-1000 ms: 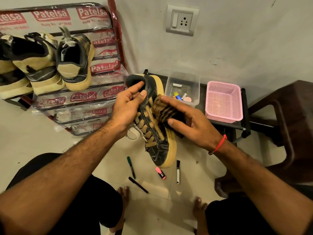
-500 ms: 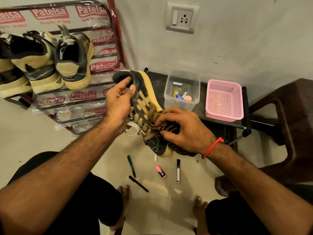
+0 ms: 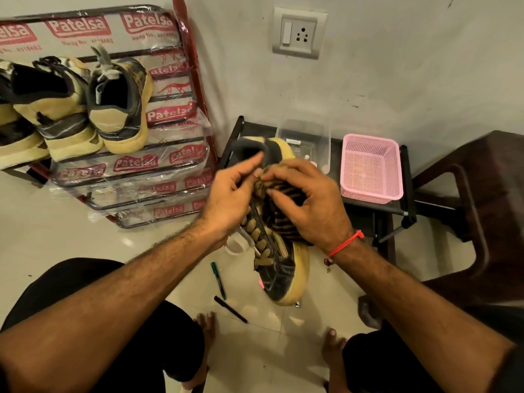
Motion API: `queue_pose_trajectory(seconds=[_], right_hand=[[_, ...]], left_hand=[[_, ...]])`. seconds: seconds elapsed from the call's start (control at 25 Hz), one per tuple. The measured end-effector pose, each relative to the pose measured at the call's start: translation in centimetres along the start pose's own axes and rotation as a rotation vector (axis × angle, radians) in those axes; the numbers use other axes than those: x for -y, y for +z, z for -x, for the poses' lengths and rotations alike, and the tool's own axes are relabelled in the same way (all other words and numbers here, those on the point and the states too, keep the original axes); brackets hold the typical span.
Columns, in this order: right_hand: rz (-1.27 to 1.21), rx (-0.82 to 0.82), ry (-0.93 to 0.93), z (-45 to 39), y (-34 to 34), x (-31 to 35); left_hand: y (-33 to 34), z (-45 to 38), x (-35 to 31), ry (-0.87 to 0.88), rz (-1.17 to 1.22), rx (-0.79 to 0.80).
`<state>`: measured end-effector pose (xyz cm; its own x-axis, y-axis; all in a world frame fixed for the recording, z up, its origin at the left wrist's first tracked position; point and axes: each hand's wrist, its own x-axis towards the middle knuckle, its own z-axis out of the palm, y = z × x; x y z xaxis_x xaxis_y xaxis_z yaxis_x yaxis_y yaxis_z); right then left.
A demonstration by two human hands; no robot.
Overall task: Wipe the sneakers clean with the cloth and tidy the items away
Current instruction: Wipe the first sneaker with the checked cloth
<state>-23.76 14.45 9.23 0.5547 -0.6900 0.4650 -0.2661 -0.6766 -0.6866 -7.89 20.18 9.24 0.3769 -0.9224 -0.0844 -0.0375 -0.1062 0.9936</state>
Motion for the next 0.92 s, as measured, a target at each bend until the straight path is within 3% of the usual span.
queue_pose_trajectory(seconds=[0.16, 0.32, 0.44, 0.56, 0.72, 0.92], right_hand=[[0.028, -0.020, 0.040, -1.1, -0.4, 0.5], [0.029, 0.282, 0.126, 0.4, 0.0, 0.4], [0.156, 0.543, 0.124, 0.9, 0.0, 0.7], [0.120, 0.400, 0.095, 0.4, 0.0, 1.0], [0.043, 0.131, 0.000, 0.1, 0.4, 1.3], [0.011, -0.071, 0.045, -0.8, -0.5, 0.6]], left_hand=[[0.3, -0.1, -0.1, -0.041, 0.116, -0.012], [-0.9, -1.0, -0.7, -0.053, 0.180, -0.212], [-1.6, -1.3, -0.7, -0.066, 0.172, -0.277], [-2.0, -1.7, -0.6, -0.076, 0.177, -0.267], [0.0, -0.2, 0.2, -0.056, 0.050, -0.027], [0.6, -0.3, 0.1, -0.050, 0.148, 0.067]])
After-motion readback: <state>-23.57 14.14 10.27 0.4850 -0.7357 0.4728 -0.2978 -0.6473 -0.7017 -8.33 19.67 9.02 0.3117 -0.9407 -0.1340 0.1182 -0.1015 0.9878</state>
